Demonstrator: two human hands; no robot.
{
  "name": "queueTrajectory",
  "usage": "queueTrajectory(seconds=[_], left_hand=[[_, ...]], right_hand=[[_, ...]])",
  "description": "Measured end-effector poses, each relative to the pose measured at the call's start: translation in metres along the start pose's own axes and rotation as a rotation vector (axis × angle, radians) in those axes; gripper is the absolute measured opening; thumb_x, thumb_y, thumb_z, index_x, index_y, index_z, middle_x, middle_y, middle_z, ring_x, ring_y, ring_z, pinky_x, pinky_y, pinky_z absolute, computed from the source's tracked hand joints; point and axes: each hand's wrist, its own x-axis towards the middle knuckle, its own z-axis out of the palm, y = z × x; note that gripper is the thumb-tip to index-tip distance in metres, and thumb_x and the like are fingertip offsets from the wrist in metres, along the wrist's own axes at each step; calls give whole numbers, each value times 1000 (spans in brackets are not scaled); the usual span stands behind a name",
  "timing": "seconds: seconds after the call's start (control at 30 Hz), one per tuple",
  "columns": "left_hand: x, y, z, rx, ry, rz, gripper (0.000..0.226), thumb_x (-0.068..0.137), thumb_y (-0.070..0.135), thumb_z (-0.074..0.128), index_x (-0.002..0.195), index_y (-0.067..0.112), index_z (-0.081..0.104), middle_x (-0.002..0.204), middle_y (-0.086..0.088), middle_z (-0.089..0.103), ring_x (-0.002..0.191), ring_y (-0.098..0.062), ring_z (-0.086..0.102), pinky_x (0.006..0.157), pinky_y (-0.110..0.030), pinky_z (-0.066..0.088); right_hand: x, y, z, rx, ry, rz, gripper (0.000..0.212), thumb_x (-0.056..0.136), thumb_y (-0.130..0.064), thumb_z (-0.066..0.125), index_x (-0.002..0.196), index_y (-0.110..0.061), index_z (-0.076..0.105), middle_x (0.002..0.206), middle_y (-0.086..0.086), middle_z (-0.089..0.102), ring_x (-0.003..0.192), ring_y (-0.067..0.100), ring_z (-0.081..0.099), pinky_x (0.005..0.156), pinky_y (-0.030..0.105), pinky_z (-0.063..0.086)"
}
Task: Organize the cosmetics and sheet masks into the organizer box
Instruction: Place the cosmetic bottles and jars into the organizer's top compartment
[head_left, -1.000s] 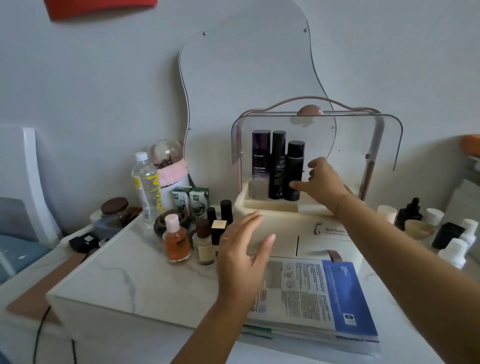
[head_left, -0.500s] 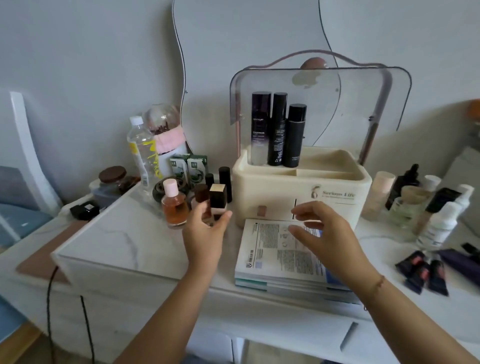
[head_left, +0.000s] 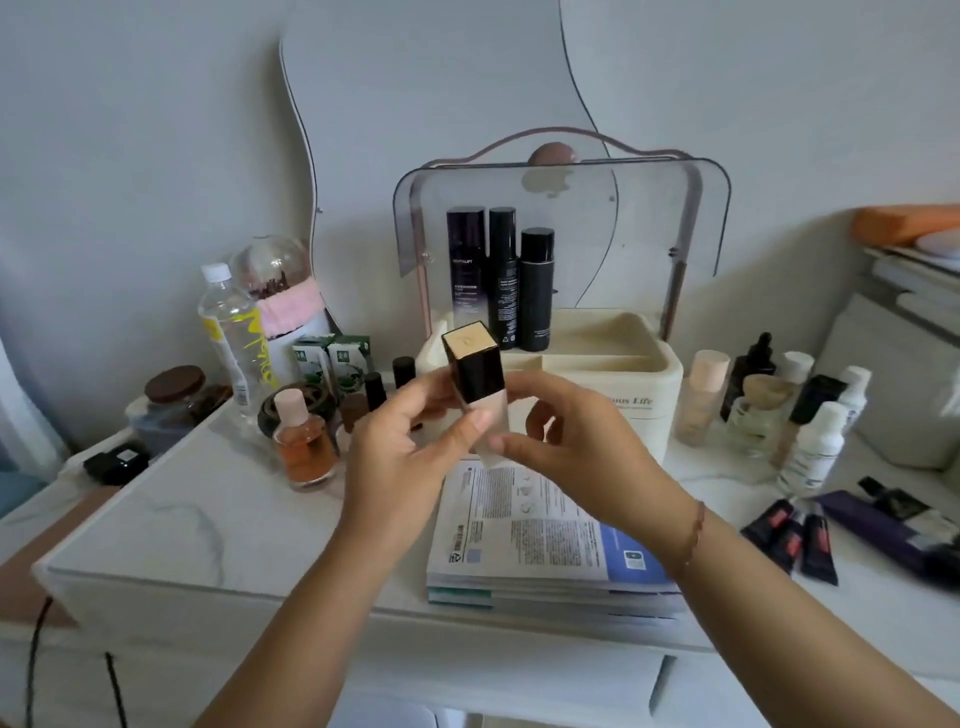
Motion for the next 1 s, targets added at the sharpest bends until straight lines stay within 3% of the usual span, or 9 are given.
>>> queueTrajectory(seconds=[0.1, 0.17, 0.23, 0.33, 0.4, 0.47, 0.57, 0.83, 1.0], left_hand=[[19, 15, 14, -65, -32, 8, 40, 75, 47, 70, 113, 35, 66, 104, 11, 72, 100, -12, 66, 79, -21, 52], [32, 18, 24, -122, -27, 2, 40, 76, 46, 71, 114, 34, 66, 108, 8, 72, 105, -15, 65, 87, -34, 53], [44, 16, 32, -82, -7, 40, 38, 80, 51, 67, 115, 39, 64, 114, 13, 70, 112, -11, 61, 95, -35, 47], [51, 1, 39, 154, 7, 89, 33, 87, 61, 50, 116, 47, 59, 115, 30, 61, 116, 12, 50, 98, -15, 42], [47, -15, 42, 299, -18, 119, 39, 92, 54, 41, 117, 33, 62, 115, 27, 58, 112, 15, 49, 104, -32, 43], [41, -28, 43, 464, -51, 232, 47, 96, 48, 35, 114, 19, 67, 116, 14, 64, 113, 2, 55, 103, -48, 40], [41, -38, 42, 506, -62, 268, 52, 97, 50, 31, 117, 17, 66, 121, 6, 66, 116, -12, 57, 104, -51, 37], [41, -43, 42, 485, -40, 265, 42, 96, 45, 37, 119, 24, 65, 122, 17, 62, 117, 1, 53, 109, -21, 20], [40, -43, 42, 466, -17, 274, 47, 97, 50, 33, 117, 24, 65, 120, 18, 63, 116, 0, 54, 107, -22, 22]], right_hand=[[14, -5, -22, 77, 25, -24, 26, 79, -19, 73, 103, -27, 65, 68, -30, 62, 47, 1, 46, 49, 7, 33], [23, -7, -35, 70, 41, -50, 22, 78, -19, 74, 98, -24, 66, 59, -29, 59, 44, 0, 46, 46, 7, 34], [34, -6, -45, 76, 67, -49, 21, 77, -22, 74, 97, -21, 67, 69, -17, 67, 48, 0, 50, 47, 12, 42], [55, 8, -56, 15, 177, 7, 28, 79, -26, 72, 105, -20, 65, 89, -5, 70, 58, 0, 58, 56, 15, 47], [70, 21, -61, -77, 295, 63, 31, 79, -31, 71, 108, -23, 64, 94, -11, 67, 68, 9, 61, 63, 21, 51], [83, 35, -65, -132, 384, 105, 26, 79, -34, 71, 103, -27, 63, 90, -18, 64, 70, 13, 60, 65, 23, 49], [104, 56, -67, -150, 449, 157, 18, 79, -36, 70, 93, -28, 63, 87, -20, 63, 64, 7, 56, 61, 25, 48], [143, 100, -65, -4, 225, 538, 21, 87, -14, 61, 108, -9, 63, 79, 4, 62, 59, 19, 63, 60, 32, 59], [150, 100, -69, -1, 160, 566, 18, 88, -9, 60, 106, -8, 61, 83, 8, 63, 62, 19, 66, 47, 22, 56]])
